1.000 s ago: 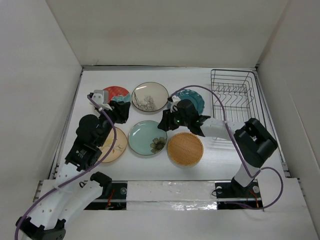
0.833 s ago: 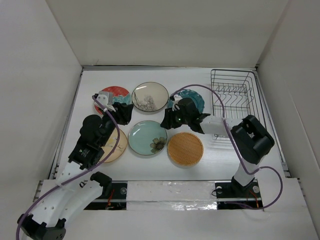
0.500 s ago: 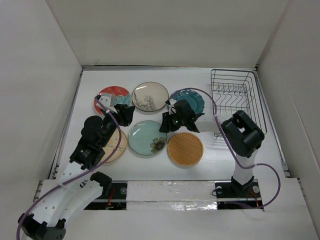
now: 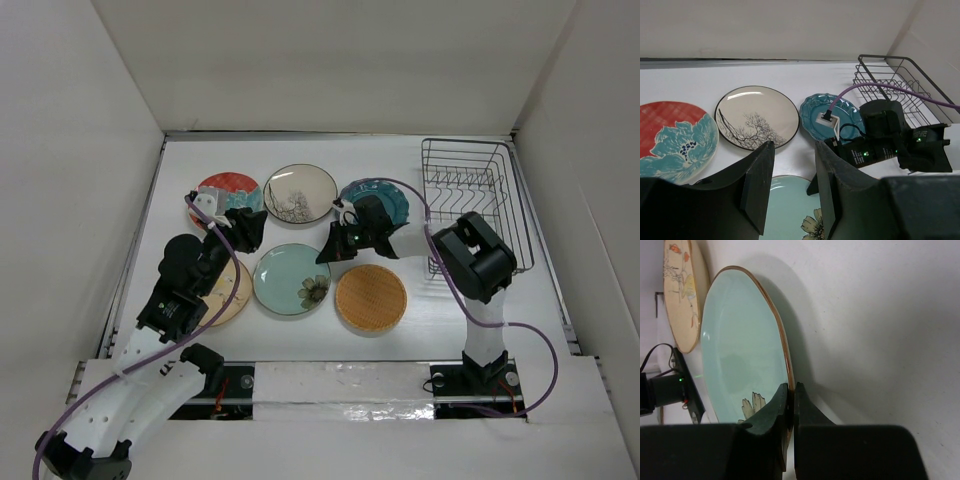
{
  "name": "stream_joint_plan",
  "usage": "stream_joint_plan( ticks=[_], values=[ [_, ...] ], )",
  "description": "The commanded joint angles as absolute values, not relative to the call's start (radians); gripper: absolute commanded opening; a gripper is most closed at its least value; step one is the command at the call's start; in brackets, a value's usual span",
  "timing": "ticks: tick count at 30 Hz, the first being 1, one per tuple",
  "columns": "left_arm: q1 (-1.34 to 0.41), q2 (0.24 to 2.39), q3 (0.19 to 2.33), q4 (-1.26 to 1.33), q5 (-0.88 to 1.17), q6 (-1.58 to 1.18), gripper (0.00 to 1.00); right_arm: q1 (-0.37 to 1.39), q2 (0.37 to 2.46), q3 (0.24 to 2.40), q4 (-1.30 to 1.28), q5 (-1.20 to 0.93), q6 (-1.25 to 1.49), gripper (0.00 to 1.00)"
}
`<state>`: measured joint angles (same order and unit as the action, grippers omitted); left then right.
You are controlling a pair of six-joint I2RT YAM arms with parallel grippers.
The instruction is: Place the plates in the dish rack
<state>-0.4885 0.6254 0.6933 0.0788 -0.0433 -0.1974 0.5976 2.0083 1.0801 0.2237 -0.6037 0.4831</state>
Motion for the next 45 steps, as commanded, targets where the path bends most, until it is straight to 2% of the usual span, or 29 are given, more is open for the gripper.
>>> stream_joint_plan(
  ticks=[1,9,16,22,27,31,35,39,45],
  values=[
    [-0.483,0.615,0.684,0.133,-0.054,-0.189,0.35,0.604,2.0,1.063,0.221,-0.61,0.419,0.0],
    [-0.483,0.606,0.684,0.133,-0.04,-0.193,0.35,0.575,1.79,1.006,0.385,-0.741,0.549,0.0],
    [-0.483,0.584,0.681,0.133,-0.031,-0.198,0.35,0.529,1.62,0.997,0.429,-0.732,0.633,0.0],
    [-0.483,0.555,0.68,0.138,-0.012,-0.204,0.35,0.355,1.485,0.986,0.42,-0.674,0.678,0.0],
    [-0.483,0.529,0.684,0.141,0.049,-0.215,0.35,0.12,1.336,0.986,0.37,-0.54,0.684,0.0],
    [-0.483,0.465,0.68,0.163,0.109,-0.236,0.35,-0.151,1.325,1.011,0.348,-0.447,0.695,0.0],
    [-0.483,0.405,0.672,0.16,0.124,-0.239,0.35,-0.323,1.333,1.052,0.325,-0.352,0.704,0.0],
    [-0.483,0.332,0.66,0.147,0.103,-0.229,0.36,-0.397,1.324,1.124,0.246,-0.169,0.638,0.0],
    [-0.526,0.241,0.649,0.138,0.057,-0.21,0.36,-0.407,1.295,1.252,0.137,0.081,0.471,0.0]
  ],
)
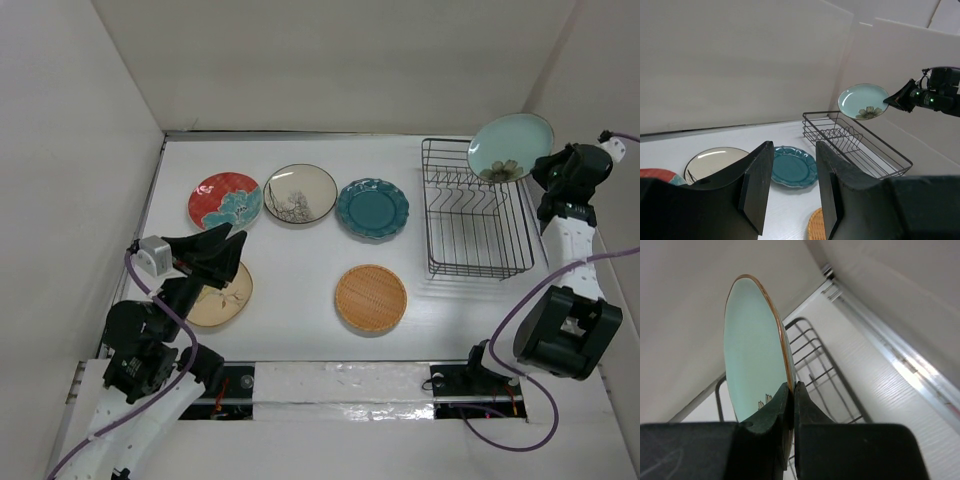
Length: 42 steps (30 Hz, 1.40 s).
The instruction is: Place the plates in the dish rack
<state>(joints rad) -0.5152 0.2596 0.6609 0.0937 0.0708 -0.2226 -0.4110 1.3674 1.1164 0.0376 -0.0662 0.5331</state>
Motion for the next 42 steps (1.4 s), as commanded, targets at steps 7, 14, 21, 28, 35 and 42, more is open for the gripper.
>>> stream_joint_plan(
  ticks=[7,14,21,28,35,42],
  values=[
    [-0.526,0.196,0.647,0.141,0.058,-0.212,0.37,-0.407,1.307,1.333,0.054,0.185,0.333,0.0],
    [-0.535,0.184,0.647,0.143,0.057,-0.21,0.38,-0.417,1.365,1.373,0.029,0.183,0.083,0.0],
    [-0.535,0.187,0.646,0.143,0.054,-0.209,0.38,-0.417,1.445,1.445,0.003,0.097,-0.001,0.0],
    [-0.535,0.196,0.646,0.138,0.049,-0.207,0.39,-0.358,1.511,1.46,-0.026,0.139,-0.107,0.0],
    [-0.535,0.196,0.646,0.137,0.041,-0.209,0.39,-0.29,1.548,1.45,-0.011,0.244,-0.204,0.0],
    [-0.535,0.196,0.644,0.137,0.043,-0.209,0.39,-0.224,1.548,1.402,0.047,0.305,-0.284,0.0]
  ],
)
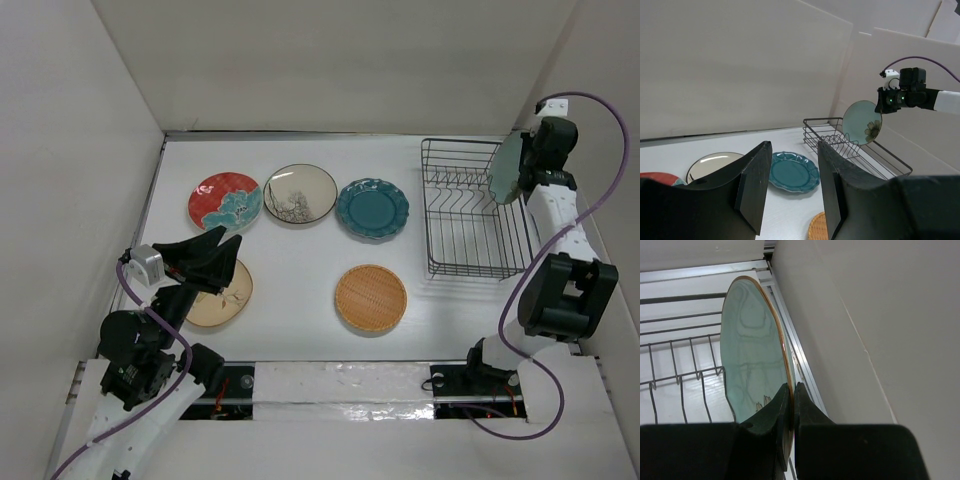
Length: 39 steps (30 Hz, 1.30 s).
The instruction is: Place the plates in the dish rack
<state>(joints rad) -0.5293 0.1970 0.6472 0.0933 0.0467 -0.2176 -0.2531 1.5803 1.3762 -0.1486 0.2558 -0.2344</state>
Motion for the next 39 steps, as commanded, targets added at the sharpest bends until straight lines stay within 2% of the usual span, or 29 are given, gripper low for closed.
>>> stream_joint_plan(
  ticks=[1,11,20,23,24,26,27,30,31,34,37,38,39],
  values=[
    [-0.535,0.198,0.644,0.135,0.044,-0.209,0.39,-0.224,1.545,1.399,0.048,0.301,-0.284,0.0],
    [-0.535,0.195,0.643,0.138,0.048,-0.21,0.39,-0.183,1.557,1.299,0.104,0.348,-0.313,0.0],
    [-0.535,0.196,0.644,0.137,0.044,-0.212,0.4,-0.15,1.614,1.285,0.109,0.44,-0.269,0.18],
    [-0.535,0.202,0.643,0.137,0.046,-0.21,0.39,-0.15,1.6,1.302,0.091,0.449,-0.223,0.29],
    [-0.535,0.204,0.644,0.137,0.046,-0.212,0.39,-0.15,1.586,1.321,0.084,0.446,-0.192,0.38],
    [-0.535,0.206,0.643,0.137,0.046,-0.212,0.4,-0.15,1.571,1.341,0.072,0.437,-0.16,0.47],
    [-0.535,0.206,0.643,0.137,0.046,-0.21,0.39,-0.138,1.562,1.362,0.063,0.44,-0.128,0.58],
    [-0.535,0.209,0.643,0.135,0.046,-0.212,0.39,-0.105,1.534,1.397,0.031,0.434,-0.071,0.71],
    [-0.535,0.215,0.643,0.137,0.046,-0.21,0.39,-0.091,1.522,1.416,0.023,0.442,-0.058,0.71],
    [-0.535,0.224,0.643,0.137,0.046,-0.21,0.39,-0.016,1.493,1.416,0.009,0.404,-0.003,0.67],
    [-0.535,0.235,0.643,0.137,0.048,-0.212,0.39,0.093,1.467,1.404,0.012,0.362,0.066,0.38],
    [-0.535,0.235,0.643,0.135,0.046,-0.21,0.39,0.121,1.466,1.401,0.015,0.345,0.083,0.22],
    [-0.535,0.239,0.643,0.133,0.046,-0.21,0.39,0.145,1.477,1.402,0.02,0.324,0.119,0.01]
  ],
)
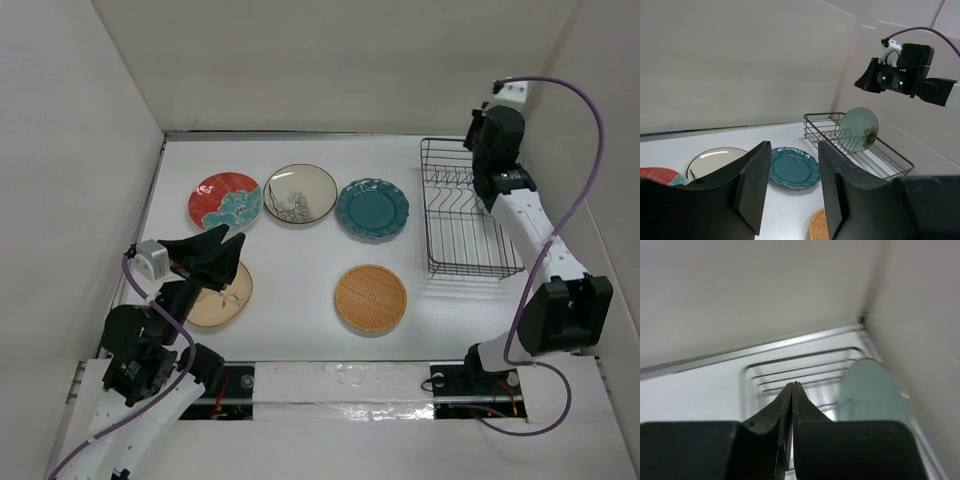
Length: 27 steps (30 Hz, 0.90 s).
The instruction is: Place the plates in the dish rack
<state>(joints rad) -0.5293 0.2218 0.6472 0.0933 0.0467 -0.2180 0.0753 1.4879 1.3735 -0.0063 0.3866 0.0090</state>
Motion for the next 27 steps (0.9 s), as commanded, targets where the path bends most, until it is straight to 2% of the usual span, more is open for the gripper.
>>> stream_joint_plan(
  ticks=[1,4,7,8,9,11,12,14,15,17,20,27],
  values=[
    [-0.535,0.244,0.643,0.135,0.046,-0.21,0.39,0.19,1.489,1.408,0.02,0.258,0.138,0.0],
    [-0.535,0.256,0.641,0.132,0.043,-0.212,0.31,0.254,1.577,1.463,0.017,0.104,0.184,0.0],
    [-0.535,0.271,0.643,0.132,0.038,-0.213,0.1,0.322,1.716,1.563,0.006,-0.054,0.195,0.01],
    [-0.535,0.276,0.643,0.129,0.037,-0.213,0.0,0.342,1.756,1.595,0.003,-0.09,0.199,0.04],
    [-0.535,0.281,0.643,0.127,0.037,-0.215,0.0,0.351,1.799,1.629,0.003,-0.116,0.221,0.14],
    [-0.535,0.291,0.643,0.127,0.038,-0.215,0.0,0.366,1.934,1.747,-0.038,-0.13,0.239,0.26],
    [-0.535,0.298,0.643,0.127,0.037,-0.215,0.0,0.377,1.98,1.791,-0.063,-0.141,0.239,0.42],
    [-0.535,0.308,0.643,0.124,0.029,-0.215,0.0,0.377,2.136,1.951,-0.103,-0.196,0.25,0.54],
    [-0.535,0.311,0.643,0.121,0.025,-0.215,0.0,0.386,2.191,2.013,-0.16,-0.213,0.265,0.57],
    [-0.535,0.319,0.641,0.123,0.017,-0.215,0.09,0.397,2.337,2.179,-0.23,-0.25,0.279,0.59],
    [-0.535,0.337,0.638,0.124,0.018,-0.216,0.1,0.408,2.484,2.342,-0.288,-0.253,0.298,0.63],
    [-0.535,0.362,0.641,0.124,0.025,-0.213,0.1,0.419,2.594,2.387,-0.278,-0.297,0.37,0.66]
  ],
)
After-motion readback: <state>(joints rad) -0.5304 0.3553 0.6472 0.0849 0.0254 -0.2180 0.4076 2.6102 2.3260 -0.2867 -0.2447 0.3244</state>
